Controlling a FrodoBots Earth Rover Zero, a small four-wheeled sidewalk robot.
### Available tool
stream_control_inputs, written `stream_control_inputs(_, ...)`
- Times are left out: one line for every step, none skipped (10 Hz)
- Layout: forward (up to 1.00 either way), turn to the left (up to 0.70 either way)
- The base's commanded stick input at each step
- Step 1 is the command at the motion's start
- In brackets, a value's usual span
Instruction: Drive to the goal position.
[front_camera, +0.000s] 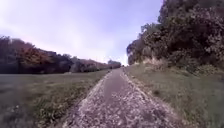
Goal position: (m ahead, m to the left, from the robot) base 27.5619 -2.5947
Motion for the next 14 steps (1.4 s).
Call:
stream_control_inputs(0.85, 0.0)
stream_control_inputs(0.85, 0.0)
stream_control_inputs(0.85, 0.0)
stream_control_inputs(0.85, 0.0)
stream_control_inputs(0.85, 0.0)
stream_control_inputs(0.85, 0.0)
stream_control_inputs(0.85, 0.0)
stream_control_inputs(0.85, 0.0)
stream_control_inputs(0.85, 0.0)
stream_control_inputs(0.85, 0.0)
stream_control_inputs(0.85, 0.0)
stream_control_inputs(0.85, 0.0)
stream_control_inputs(0.85, 0.0)
stream_control_inputs(0.85, 0.0)
